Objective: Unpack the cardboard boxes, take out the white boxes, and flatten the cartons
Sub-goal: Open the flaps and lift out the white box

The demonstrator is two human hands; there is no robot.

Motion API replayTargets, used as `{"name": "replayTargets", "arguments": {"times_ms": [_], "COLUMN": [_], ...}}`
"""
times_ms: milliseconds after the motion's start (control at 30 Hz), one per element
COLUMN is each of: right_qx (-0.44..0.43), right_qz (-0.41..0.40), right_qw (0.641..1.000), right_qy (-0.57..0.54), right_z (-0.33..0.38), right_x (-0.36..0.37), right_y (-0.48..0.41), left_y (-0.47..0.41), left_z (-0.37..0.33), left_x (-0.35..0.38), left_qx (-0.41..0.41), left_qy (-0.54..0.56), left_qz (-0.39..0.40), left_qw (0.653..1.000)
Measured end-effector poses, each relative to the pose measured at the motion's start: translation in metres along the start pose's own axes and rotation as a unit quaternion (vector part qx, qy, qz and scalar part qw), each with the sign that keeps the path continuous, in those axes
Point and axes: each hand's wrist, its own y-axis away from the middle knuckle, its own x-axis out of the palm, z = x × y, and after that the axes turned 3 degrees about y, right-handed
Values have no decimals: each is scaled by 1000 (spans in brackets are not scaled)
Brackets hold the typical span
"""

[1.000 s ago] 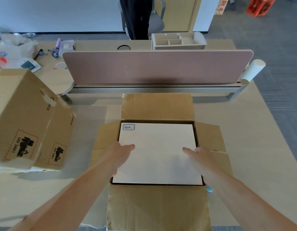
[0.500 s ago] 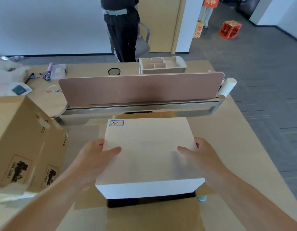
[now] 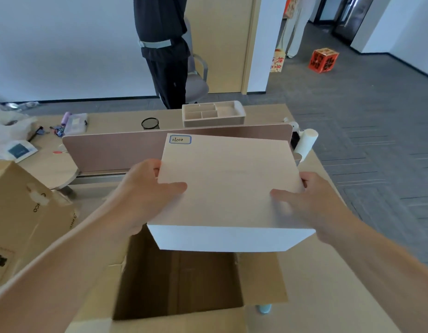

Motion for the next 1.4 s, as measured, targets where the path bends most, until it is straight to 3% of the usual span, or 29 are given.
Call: {"name": "replayTargets", "arguments": {"times_ms": [367,533,1033,1400], "right_qx": [14,27,84,61], "right_qz": [4,9,12,-2], "right_qw": [1000,999,993,993], "right_qy": [20,27,86,96], "right_z": [-79,-112,-252,-259], "right_x": [-177,-220,-169,-159], "right_y": [-107,-159,-239,-283], "left_y": [-11,-33,-103,-142], "left_z": [-67,-77,25,39], "left_x": [212,284,397,426], "left_qx": [-7,-34,-112,-106], "left_qy": [25,42,-46,-113], "left_qz": [13,31,29,2], "left_qw": [1000,998,992,988]}}
